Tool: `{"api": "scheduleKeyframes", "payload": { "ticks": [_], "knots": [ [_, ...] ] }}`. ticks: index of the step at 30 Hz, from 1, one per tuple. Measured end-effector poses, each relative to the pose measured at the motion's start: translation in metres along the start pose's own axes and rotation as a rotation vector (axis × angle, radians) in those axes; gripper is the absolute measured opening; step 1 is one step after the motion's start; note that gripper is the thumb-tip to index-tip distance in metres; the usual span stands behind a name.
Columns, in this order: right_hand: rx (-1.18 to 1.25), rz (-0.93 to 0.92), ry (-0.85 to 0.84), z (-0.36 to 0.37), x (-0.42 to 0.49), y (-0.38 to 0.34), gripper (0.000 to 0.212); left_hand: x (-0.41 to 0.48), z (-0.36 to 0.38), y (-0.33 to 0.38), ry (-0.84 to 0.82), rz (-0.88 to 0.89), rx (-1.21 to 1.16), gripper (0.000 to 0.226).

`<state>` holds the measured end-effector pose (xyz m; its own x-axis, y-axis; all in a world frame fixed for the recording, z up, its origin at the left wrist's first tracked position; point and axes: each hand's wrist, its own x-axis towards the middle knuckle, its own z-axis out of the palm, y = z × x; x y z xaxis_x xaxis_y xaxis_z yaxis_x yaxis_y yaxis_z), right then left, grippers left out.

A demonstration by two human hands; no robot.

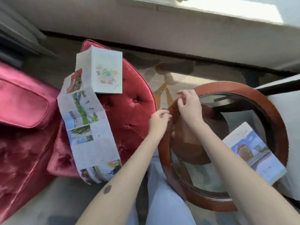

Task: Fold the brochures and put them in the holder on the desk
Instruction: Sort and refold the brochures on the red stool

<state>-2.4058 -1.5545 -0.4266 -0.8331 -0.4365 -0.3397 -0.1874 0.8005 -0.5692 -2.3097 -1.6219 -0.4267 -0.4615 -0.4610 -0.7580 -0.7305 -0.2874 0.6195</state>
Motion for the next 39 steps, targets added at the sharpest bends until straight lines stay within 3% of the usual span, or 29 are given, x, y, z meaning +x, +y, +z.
{"api": "scheduleKeyframes", "payload": {
  "ticks": [7,13,24,31,39],
  "knots": [
    [-0.087,-0.139,-0.186,0.072,-0.032,-0.062,0.032,-0.014,-0.128,-0.073,0.272,-0.113,-0.129,0.022],
    [-0.195,-0.21,-0.325,0.137,-0.061,-0.091,0.033,-0.026,-0.193,-0.158,0.43,-0.262,-0.213,0.025],
    [-0.334,0.019,-0.593,0.242,-0.106,-0.11,0.036,-0.047,-0.261,-0.295,0.585,-0.476,-0.33,0.026],
    [-0.284,0.261,-0.516,0.287,-0.127,-0.104,0.043,-0.041,-0.288,-0.347,0.575,-0.543,-0.31,0.038],
    [-0.144,0.397,-0.347,0.312,-0.138,-0.098,0.019,-0.023,-0.289,-0.355,0.496,-0.475,-0.27,0.049]
  ]
}}
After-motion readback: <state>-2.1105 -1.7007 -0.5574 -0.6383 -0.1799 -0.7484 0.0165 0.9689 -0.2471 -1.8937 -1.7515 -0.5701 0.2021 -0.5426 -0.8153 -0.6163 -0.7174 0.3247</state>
